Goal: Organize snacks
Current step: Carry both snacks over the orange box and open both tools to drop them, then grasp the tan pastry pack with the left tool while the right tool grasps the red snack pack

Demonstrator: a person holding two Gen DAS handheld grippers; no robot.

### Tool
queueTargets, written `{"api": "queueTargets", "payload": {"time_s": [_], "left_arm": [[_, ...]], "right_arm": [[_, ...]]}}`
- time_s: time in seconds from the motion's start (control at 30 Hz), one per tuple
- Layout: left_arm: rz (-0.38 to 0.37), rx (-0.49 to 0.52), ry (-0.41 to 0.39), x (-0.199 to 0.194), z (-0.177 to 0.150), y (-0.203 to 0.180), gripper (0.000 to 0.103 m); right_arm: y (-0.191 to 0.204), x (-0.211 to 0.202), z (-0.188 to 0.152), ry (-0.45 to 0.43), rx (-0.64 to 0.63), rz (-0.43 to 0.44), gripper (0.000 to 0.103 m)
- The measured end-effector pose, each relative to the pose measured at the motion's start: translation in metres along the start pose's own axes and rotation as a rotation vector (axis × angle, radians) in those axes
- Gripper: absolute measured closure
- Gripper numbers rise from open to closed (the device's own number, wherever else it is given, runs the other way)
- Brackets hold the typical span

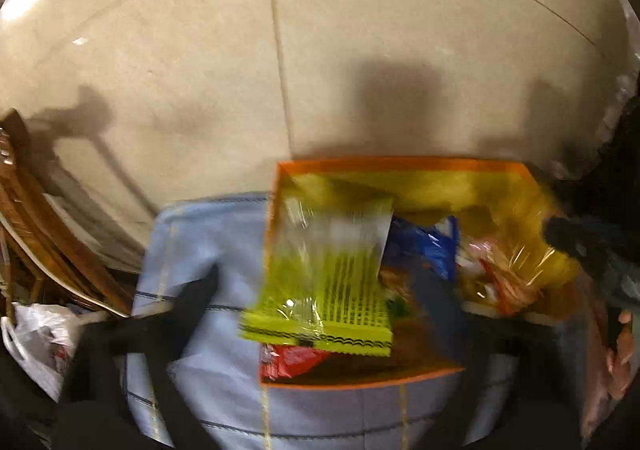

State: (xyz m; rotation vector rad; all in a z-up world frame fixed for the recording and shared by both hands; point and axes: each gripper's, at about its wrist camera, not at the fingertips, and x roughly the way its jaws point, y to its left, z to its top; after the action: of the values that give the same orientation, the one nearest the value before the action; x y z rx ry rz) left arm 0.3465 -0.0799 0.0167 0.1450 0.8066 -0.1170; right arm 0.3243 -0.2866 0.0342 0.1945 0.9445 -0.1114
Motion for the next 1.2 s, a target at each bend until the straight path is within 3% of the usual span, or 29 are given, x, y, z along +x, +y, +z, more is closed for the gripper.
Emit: {"api": "queueTargets", "payload": {"time_s": [0.07, 0.2, 0.3, 0.37, 0.43, 0.53, 0.63, 0.8, 0.9, 1.0, 1.07, 1.1, 1.13, 1.17, 1.2], "left_arm": [[0.062, 0.006, -0.053, -0.007, 0.000, 0.001, 0.004], [0.029, 0.012, 0.003, -0.024, -0.009, 0.009, 0.004], [-0.012, 0.066, 0.009, -0.052, -0.047, 0.020, 0.004], [0.000, 0.125, 0.002, -0.071, -0.084, 0.025, 0.004], [-0.017, 0.159, 0.013, -0.085, -0.125, 0.031, 0.004], [-0.061, 0.176, 0.106, -0.092, -0.199, 0.041, 0.004], [-0.091, 0.156, 0.172, -0.096, -0.251, 0.050, 0.004], [-0.128, 0.127, 0.205, -0.102, -0.302, 0.049, 0.004], [-0.092, 0.213, 0.187, -0.095, -0.320, 0.037, 0.004], [-0.085, 0.279, 0.192, -0.075, -0.330, 0.023, 0.004], [-0.120, 0.257, 0.209, -0.058, -0.330, 0.019, 0.004], [-0.124, 0.236, 0.224, -0.052, -0.330, 0.020, 0.004], [-0.139, 0.212, 0.242, -0.045, -0.330, 0.021, 0.010], [-0.168, 0.175, 0.258, -0.037, -0.333, 0.024, 0.027], [-0.179, 0.149, 0.251, -0.035, -0.335, 0.027, 0.038]], "right_arm": [[-0.002, -0.007, 0.000, -0.027, -0.013, -0.031, 0.004], [-0.021, -0.033, -0.017, -0.013, -0.021, -0.048, 0.004], [-0.050, -0.070, -0.059, 0.006, -0.032, -0.090, 0.003], [-0.073, -0.088, -0.113, 0.093, -0.004, -0.195, 0.003], [-0.090, -0.094, -0.172, 0.179, 0.041, -0.246, 0.003], [-0.102, -0.088, -0.255, 0.328, 0.178, -0.217, 0.004], [-0.093, -0.084, -0.309, 0.328, 0.290, -0.204, 0.004], [-0.083, -0.059, -0.340, 0.298, 0.417, -0.291, 0.004], [-0.085, -0.040, -0.348, 0.291, 0.509, -0.247, 0.003], [-0.069, -0.029, -0.343, 0.278, 0.410, -0.337, 0.003], [-0.064, -0.026, -0.343, 0.256, 0.384, -0.367, 0.003], [-0.065, -0.029, -0.344, 0.246, 0.392, -0.366, 0.009], [-0.067, -0.032, -0.344, 0.243, 0.398, -0.362, 0.017], [-0.070, -0.039, -0.346, 0.241, 0.410, -0.361, 0.030], [-0.073, -0.044, -0.347, 0.239, 0.422, -0.337, 0.036]]}}
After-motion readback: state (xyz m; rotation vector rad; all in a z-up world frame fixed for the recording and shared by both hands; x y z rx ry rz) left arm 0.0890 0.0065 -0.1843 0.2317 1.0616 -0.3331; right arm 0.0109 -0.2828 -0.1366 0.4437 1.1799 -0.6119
